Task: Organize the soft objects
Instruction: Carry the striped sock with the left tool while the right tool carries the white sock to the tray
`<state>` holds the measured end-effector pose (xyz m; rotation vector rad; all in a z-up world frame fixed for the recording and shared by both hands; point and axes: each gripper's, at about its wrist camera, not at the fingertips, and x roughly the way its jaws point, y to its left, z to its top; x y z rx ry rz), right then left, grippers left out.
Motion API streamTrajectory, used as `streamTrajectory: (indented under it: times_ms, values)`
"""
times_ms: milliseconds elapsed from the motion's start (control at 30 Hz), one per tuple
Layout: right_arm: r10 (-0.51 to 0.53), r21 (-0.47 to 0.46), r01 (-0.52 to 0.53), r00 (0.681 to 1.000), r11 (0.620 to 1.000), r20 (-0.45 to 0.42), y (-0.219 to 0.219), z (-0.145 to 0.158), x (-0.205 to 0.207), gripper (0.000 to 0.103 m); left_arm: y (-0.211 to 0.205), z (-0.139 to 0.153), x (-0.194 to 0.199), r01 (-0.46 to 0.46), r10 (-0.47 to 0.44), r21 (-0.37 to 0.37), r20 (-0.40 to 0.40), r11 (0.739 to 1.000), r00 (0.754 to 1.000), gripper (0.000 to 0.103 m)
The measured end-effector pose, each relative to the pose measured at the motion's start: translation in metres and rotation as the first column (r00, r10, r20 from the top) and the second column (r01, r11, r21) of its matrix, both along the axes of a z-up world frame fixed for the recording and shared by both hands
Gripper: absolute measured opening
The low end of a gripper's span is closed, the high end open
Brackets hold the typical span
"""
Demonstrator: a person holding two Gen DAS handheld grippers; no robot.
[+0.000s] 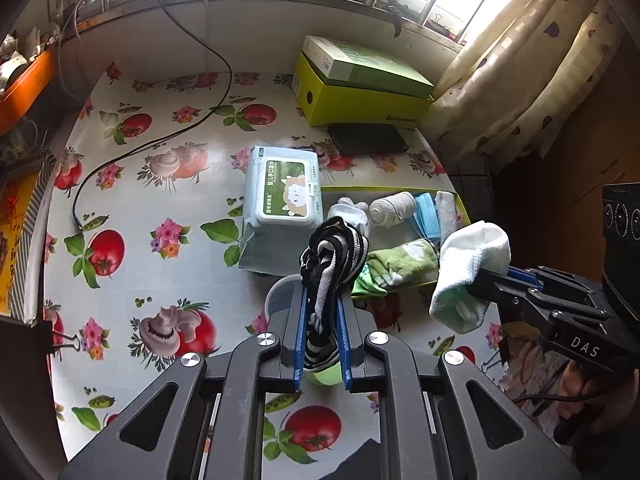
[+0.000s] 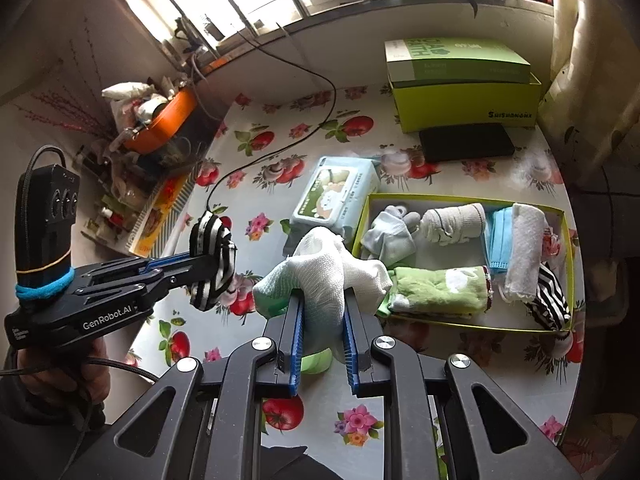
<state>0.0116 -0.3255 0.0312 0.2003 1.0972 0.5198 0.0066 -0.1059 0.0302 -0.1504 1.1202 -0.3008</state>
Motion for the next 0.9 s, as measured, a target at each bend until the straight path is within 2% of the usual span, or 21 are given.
streamTrajectory:
  times_ms: [433,900]
  values:
    - [-0.118,0.006,0.118,0.993,0.993,-0.011,-0.046,-0.006,0.003,0.016,-0.032,0.003,0.011,0.074,-0.074,0.009,-0.001,0.997,0.997,0.014]
    - [-0.169,0.016,0.169,0.985,0.985,-0.034,-0.064,-0.015,0.007,0.016,-0.064,-0.003,0.028,0.147,-0.147,0.019,-0.016,0.989,0.989,0.014]
